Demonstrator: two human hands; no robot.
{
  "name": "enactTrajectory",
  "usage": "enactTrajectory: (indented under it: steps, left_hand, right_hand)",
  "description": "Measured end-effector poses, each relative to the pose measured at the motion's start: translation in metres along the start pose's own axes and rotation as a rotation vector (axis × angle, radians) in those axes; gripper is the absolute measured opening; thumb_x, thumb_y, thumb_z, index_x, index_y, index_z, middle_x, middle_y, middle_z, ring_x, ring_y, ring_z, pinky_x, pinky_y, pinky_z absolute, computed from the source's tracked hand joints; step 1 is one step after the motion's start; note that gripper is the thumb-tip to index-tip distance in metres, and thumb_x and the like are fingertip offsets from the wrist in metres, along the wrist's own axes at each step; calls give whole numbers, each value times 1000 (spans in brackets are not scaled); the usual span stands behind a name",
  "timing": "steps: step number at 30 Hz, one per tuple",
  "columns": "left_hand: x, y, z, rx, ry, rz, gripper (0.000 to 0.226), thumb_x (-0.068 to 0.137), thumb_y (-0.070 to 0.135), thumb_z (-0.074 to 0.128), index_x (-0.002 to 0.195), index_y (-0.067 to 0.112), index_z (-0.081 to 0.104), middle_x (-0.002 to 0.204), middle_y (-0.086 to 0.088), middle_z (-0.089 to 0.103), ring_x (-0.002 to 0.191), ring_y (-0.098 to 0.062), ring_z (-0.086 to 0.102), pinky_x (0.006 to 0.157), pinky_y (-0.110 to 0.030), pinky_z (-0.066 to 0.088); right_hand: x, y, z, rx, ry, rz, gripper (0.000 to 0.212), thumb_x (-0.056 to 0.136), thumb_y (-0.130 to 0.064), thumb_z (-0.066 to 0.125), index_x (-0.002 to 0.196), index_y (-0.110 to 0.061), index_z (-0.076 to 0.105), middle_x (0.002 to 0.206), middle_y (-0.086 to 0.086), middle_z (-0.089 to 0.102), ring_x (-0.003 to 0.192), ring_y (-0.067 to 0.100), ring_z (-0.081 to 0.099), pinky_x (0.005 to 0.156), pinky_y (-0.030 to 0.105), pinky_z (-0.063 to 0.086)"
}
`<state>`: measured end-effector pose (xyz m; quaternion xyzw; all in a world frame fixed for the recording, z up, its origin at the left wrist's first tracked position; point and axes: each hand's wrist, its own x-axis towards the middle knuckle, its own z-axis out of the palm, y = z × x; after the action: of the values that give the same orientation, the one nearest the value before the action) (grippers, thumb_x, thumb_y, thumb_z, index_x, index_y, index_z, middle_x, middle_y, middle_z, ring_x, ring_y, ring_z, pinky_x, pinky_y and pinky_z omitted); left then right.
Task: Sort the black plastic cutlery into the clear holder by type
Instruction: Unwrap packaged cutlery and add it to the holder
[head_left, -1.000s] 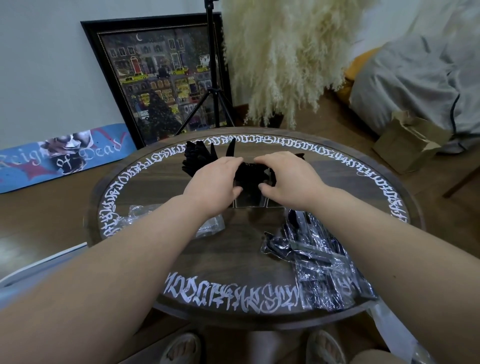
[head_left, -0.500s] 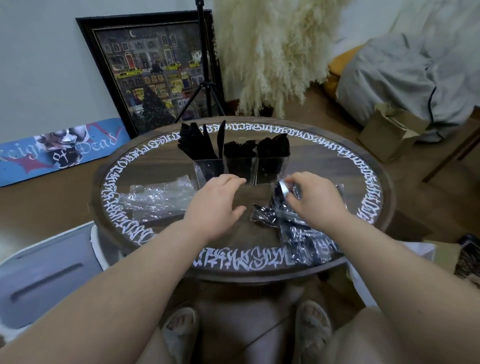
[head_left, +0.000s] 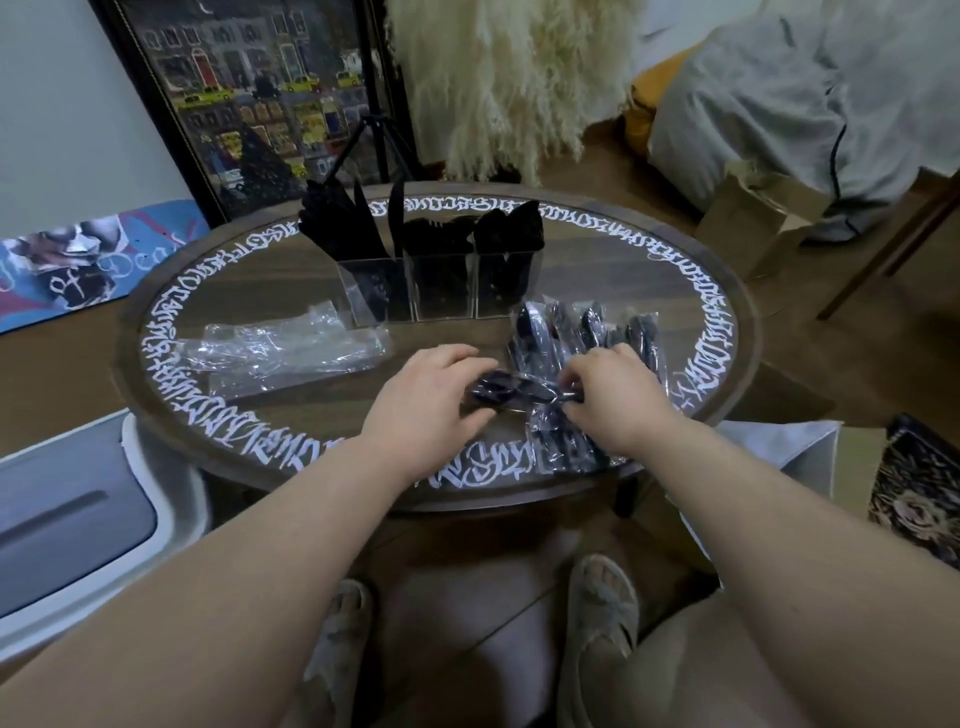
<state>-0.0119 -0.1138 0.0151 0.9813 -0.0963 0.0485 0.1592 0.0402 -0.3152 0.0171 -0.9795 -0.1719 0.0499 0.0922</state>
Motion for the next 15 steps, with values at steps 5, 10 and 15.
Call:
enactTrajectory:
  steps: [5, 10, 15]
  left_hand:
    - [6, 3, 3, 52, 31, 46, 51, 92, 43, 55, 140, 30, 44, 146, 7, 41, 138, -15, 29, 114, -39, 27]
    - [9, -1, -5, 33, -29, 30, 39, 95, 39, 50, 134, 33, 51, 122, 7, 59, 115, -16, 53, 102, -41, 39]
    - [6, -17, -17, 35, -41, -52, 38, 97, 38, 48, 133, 28, 54, 120, 4, 59, 110, -18, 55, 92, -35, 46]
  right_hand:
    - [3, -20, 0, 139, 70, -157, 20, 88, -21, 63, 107, -22, 64, 96, -7, 47, 98, 16, 43, 87, 31, 40]
    - [5, -37, -2, 297, 113, -226, 19, 86, -18, 66, 104, -21, 64, 96, -6, 54, 92, 14, 54, 83, 28, 45]
    - [7, -34, -7, 391, 95, -149, 43, 87, -32, 66, 128, -21, 56, 107, -10, 53, 97, 6, 50, 88, 22, 40]
